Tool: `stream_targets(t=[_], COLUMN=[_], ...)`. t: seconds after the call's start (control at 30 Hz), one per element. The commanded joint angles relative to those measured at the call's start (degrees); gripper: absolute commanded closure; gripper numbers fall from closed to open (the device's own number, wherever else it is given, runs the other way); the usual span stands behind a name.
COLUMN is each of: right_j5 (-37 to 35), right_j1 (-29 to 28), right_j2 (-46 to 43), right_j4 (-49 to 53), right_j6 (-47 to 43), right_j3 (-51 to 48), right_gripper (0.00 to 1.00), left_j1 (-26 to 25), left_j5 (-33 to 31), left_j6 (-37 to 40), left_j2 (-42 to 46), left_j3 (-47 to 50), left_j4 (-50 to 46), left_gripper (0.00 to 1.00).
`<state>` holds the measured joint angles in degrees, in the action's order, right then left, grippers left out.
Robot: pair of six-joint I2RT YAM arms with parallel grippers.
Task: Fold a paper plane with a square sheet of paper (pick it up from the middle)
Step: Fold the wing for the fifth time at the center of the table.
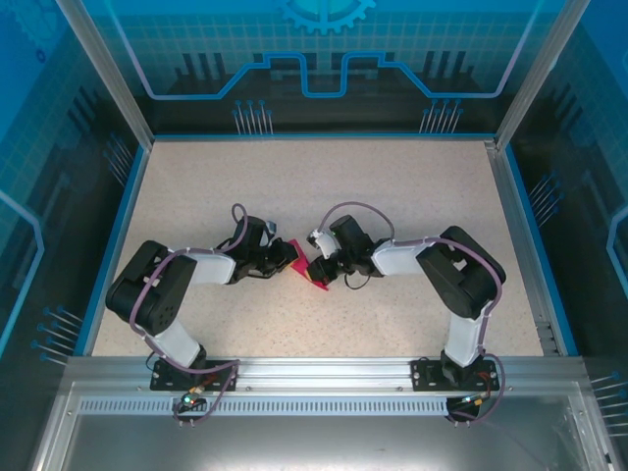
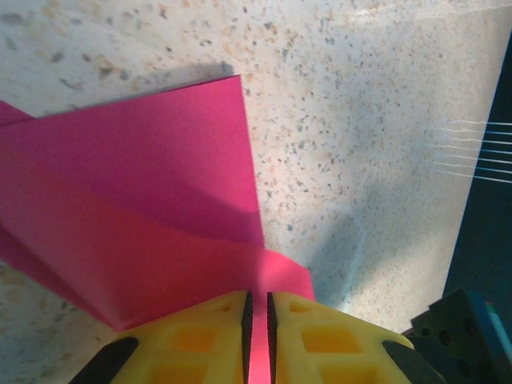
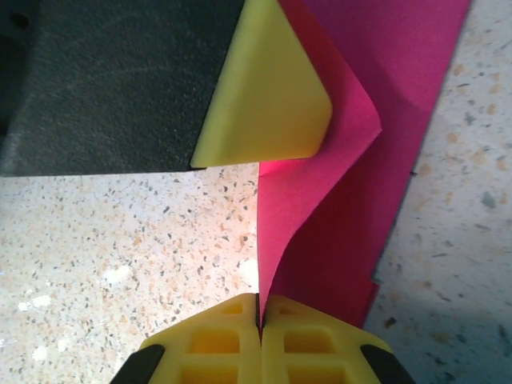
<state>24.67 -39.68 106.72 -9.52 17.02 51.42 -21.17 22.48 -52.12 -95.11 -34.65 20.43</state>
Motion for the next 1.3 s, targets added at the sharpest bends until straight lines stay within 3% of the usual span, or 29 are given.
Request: stream_targets(t=[0.0, 0.57, 1.0, 1.27], right_j5=[3.08, 2.05, 3.95, 3.53], right_j1=[0.51, 0.36, 0.28, 0.24], right_j2=[1.89, 3.35, 1.57, 1.43], right_j4=[-2.12, -1.25, -0.05, 0.86], right_j6=[2.44, 3.02, 6.05, 7.99], right_j3=[-0.71, -0.71, 0.83, 0.95], right_gripper=[0.98, 0.97, 0.78, 0.82], left_j1=[-0.27, -0.63, -0.56, -0.63], left_j5=[2.95, 2.05, 2.02, 2.23], left_j6=[-0.11, 1.09, 2.17, 2.19], left_j2=[0.71, 2.03, 1.42, 1.33], left_j3=[1.53, 3.73, 1.87, 1.3], left_j4=[3.74, 2.17, 1.23, 1.53], left_gripper=[0.82, 0.82, 0.82, 0.82])
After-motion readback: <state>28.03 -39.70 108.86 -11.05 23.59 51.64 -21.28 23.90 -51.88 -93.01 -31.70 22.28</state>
